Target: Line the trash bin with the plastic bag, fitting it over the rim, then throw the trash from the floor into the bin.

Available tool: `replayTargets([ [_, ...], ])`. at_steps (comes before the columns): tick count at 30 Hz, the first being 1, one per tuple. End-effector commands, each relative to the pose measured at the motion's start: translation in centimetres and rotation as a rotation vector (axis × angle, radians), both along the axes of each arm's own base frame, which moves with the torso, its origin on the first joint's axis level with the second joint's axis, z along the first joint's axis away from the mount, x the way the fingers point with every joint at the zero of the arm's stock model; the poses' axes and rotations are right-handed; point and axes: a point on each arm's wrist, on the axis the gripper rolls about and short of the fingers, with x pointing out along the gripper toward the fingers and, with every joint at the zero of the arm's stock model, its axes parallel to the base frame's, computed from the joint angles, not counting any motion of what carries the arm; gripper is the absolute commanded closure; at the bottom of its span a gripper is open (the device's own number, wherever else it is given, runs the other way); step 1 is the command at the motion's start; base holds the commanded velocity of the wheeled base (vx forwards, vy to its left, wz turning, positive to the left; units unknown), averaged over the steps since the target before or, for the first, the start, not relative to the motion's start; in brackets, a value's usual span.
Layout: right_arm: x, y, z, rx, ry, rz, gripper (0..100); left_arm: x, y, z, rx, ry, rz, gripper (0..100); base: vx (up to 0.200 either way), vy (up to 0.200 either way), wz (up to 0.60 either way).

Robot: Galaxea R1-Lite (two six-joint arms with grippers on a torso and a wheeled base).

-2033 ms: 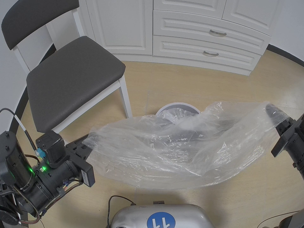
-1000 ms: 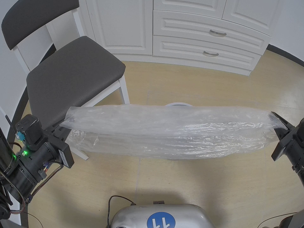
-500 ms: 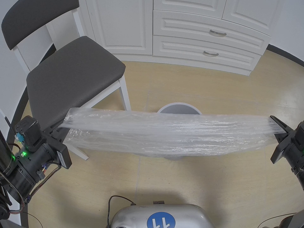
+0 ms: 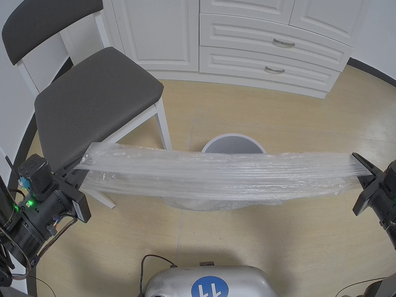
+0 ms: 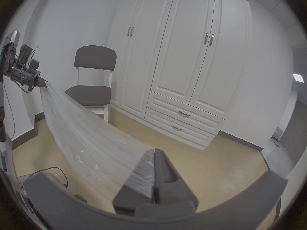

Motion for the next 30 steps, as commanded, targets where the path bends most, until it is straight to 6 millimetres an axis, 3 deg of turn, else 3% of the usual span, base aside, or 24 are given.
replayTargets([
  [1, -0.1, 0.0, -0.2, -0.004, 0.005, -0.002, 100, 0.0, 0.3, -0.3, 0.023, 0.004, 0.014, 100, 0.000, 0.000, 0.00],
  [17, 0.2, -0.3, -0.3, -0.041, 0.005, -0.017, 100, -0.2, 0.3, -0.6, 0.037, 0.004, -0.029, 100, 0.000, 0.000, 0.00],
  [30, 0.2, 0.4, -0.3, -0.035, -0.003, 0.097, 100, -0.8, -1.4, -0.6, 0.029, 0.006, -0.147, 100, 0.000, 0.000, 0.00],
])
